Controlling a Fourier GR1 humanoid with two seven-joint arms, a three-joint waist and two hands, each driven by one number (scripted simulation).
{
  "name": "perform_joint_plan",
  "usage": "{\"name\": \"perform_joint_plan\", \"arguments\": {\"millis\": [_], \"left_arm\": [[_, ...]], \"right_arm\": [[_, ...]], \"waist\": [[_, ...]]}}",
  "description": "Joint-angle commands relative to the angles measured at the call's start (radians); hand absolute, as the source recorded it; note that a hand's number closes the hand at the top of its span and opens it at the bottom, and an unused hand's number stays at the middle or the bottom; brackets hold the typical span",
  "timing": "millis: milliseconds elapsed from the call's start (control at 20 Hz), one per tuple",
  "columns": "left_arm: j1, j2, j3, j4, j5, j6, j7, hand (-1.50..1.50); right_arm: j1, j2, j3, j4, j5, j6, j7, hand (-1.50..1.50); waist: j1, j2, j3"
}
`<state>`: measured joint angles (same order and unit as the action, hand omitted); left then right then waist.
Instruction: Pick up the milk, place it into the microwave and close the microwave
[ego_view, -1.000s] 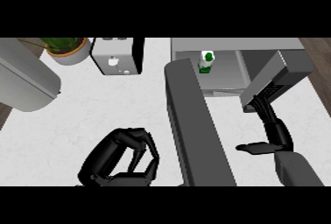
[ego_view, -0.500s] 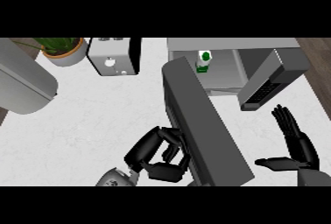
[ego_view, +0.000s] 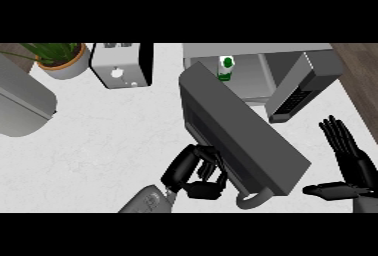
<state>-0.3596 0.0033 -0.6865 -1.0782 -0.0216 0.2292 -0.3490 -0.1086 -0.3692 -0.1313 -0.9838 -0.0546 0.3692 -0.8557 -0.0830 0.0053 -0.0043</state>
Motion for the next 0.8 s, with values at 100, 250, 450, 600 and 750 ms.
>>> {"name": "perform_joint_plan", "arguments": {"millis": [100, 250, 450, 600, 750], "left_arm": [[-0.088, -0.003, -0.087, 0.146, 0.149, 0.128, -0.093, 1.50], [-0.130, -0.003, -0.146, 0.153, 0.243, 0.170, -0.065, 1.50], [-0.181, -0.003, -0.200, 0.170, 0.320, 0.189, -0.077, 1.50], [-0.218, -0.003, -0.183, 0.171, 0.382, 0.209, -0.123, 1.50], [-0.255, -0.003, -0.194, 0.153, 0.449, 0.251, -0.110, 1.50]], "right_arm": [[0.010, -0.048, 0.013, -0.151, -0.115, 0.180, 0.034, -1.50], [0.030, -0.052, 0.032, -0.230, -0.152, 0.177, 0.084, -1.50], [0.025, -0.053, 0.073, -0.307, -0.175, 0.170, 0.143, -1.50], [0.025, -0.060, 0.076, -0.374, -0.225, 0.179, 0.178, -1.50], [0.011, -0.095, 0.091, -0.393, -0.242, 0.203, 0.221, -1.50]], "waist": [[-0.027, 0.006, -0.002], [-0.050, 0.008, -0.002], [-0.078, 0.016, -0.003], [-0.091, 0.018, -0.004], [-0.114, 0.025, -0.004]]}}
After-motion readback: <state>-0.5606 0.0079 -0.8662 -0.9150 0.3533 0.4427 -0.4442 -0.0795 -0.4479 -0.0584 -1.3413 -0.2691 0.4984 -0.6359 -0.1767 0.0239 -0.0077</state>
